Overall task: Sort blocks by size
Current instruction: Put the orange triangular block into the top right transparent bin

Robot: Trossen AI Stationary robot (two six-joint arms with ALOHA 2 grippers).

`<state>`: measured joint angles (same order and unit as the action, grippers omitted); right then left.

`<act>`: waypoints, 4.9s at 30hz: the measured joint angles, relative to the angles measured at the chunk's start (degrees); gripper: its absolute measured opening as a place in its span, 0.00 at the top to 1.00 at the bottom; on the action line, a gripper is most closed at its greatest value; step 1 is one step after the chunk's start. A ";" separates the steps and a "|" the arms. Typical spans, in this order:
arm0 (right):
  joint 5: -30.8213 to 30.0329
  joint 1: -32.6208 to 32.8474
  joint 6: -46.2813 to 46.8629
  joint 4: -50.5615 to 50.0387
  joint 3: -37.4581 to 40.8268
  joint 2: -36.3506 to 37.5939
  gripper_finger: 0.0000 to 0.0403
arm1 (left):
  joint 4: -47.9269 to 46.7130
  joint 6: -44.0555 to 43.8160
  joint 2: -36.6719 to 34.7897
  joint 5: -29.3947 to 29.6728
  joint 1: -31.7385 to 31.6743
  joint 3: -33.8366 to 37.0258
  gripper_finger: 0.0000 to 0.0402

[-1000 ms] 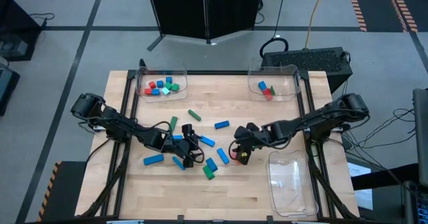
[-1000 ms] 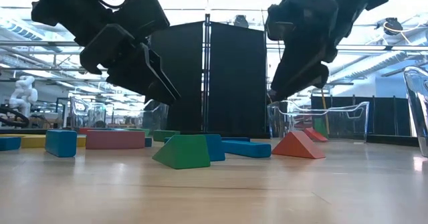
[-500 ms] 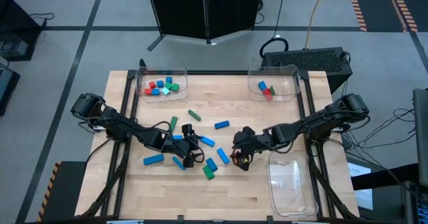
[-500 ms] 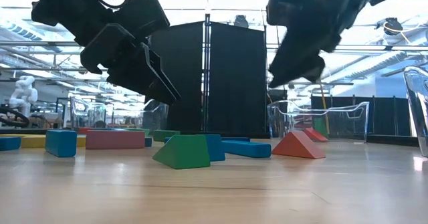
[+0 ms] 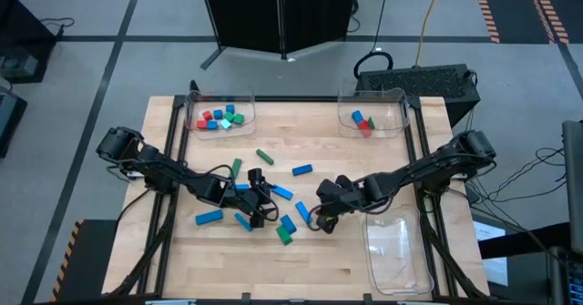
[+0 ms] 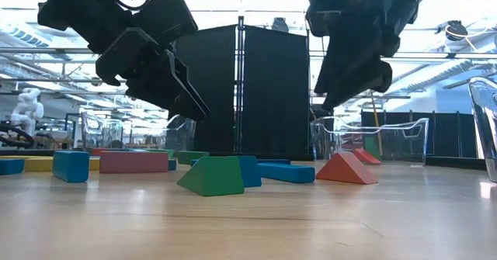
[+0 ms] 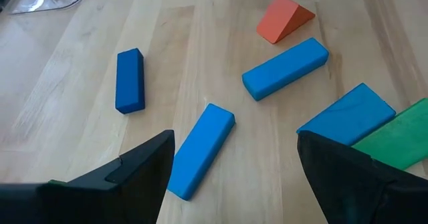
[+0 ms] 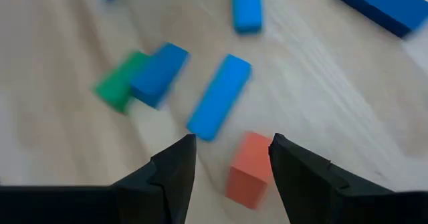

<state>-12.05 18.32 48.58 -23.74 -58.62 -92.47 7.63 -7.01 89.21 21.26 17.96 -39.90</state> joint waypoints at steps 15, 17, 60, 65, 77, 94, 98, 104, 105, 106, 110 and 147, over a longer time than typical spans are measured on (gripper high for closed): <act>-4.27 0.47 -2.02 -23.67 -15.90 -10.47 0.54 | 0.64 -0.07 0.00 0.02 0.07 0.00 0.21; -2.93 0.49 -2.91 -23.77 -15.90 -10.49 0.53 | 0.50 -0.12 0.00 0.02 0.07 0.00 0.21; 4.69 0.27 2.99 -21.70 -15.83 -19.07 0.31 | 0.43 -0.21 0.00 0.00 0.07 0.00 0.21; 4.45 0.01 2.39 -21.76 -15.83 -19.06 0.48 | 0.43 -0.22 0.00 0.00 0.07 0.00 0.21; 2.76 -1.54 -9.69 -21.94 -14.09 -18.27 0.71 | 0.41 -0.22 0.00 0.00 0.07 0.00 0.21; 3.44 -1.61 -40.74 -24.40 -13.84 -3.64 0.68 | -0.68 -0.23 0.00 0.00 0.07 0.00 0.21; 3.41 -2.98 -40.43 -25.51 -13.84 0.94 0.68 | -0.71 -1.13 0.00 0.00 0.07 0.00 0.21; 3.09 -6.96 -36.88 -27.87 -13.87 6.44 0.68 | -0.71 -1.55 0.00 0.00 0.07 0.00 0.21; 3.02 -7.97 -35.92 -28.15 -13.87 7.21 0.68 | -0.71 -1.55 0.00 0.00 0.07 0.00 0.21; 3.01 -8.95 -35.20 -28.43 -13.87 7.80 0.68 | -0.71 -1.55 0.00 0.00 0.07 0.00 0.21; 2.43 -13.19 -34.21 -30.27 -13.87 9.54 0.68 | -0.70 -1.55 0.00 0.00 0.07 0.00 0.21; 4.90 -61.71 -36.85 -39.30 -13.94 8.76 0.68 | -0.88 -1.66 0.00 0.00 0.07 0.00 0.21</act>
<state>-7.14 -43.39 11.73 -63.04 -72.57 -83.71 6.74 -8.66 89.21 21.26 18.02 -39.90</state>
